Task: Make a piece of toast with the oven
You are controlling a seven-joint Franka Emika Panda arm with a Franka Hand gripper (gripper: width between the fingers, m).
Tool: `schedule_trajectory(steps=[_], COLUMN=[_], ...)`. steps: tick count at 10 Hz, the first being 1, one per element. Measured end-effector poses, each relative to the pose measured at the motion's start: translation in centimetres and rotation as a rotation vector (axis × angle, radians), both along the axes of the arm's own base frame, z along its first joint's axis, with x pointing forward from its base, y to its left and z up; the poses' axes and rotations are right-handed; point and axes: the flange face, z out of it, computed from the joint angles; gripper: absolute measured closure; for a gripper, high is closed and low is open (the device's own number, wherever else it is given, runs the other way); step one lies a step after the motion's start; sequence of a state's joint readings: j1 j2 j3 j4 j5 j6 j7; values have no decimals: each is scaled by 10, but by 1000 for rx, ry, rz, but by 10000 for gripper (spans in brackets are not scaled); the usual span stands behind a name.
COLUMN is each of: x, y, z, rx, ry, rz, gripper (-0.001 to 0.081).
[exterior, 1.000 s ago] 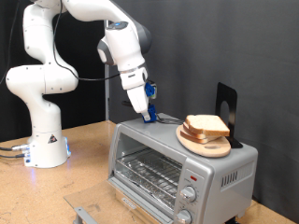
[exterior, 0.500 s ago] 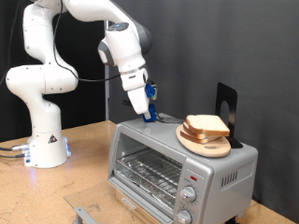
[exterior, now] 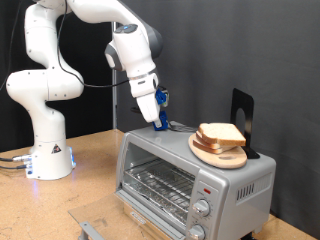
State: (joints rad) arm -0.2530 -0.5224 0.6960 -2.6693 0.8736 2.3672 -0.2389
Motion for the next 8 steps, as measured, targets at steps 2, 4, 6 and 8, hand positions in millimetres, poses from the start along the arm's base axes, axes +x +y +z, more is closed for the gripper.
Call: schedule_trajectory(steps=[2,4,6,8], x=[1,-1,-6,-6], y=[-5,-13,-20,-21], z=[15,38,58,55], rx=[51,88,118,122], ry=[8,14,27,20], rz=[-1,6,15,16], gripper=[360,360,358,358])
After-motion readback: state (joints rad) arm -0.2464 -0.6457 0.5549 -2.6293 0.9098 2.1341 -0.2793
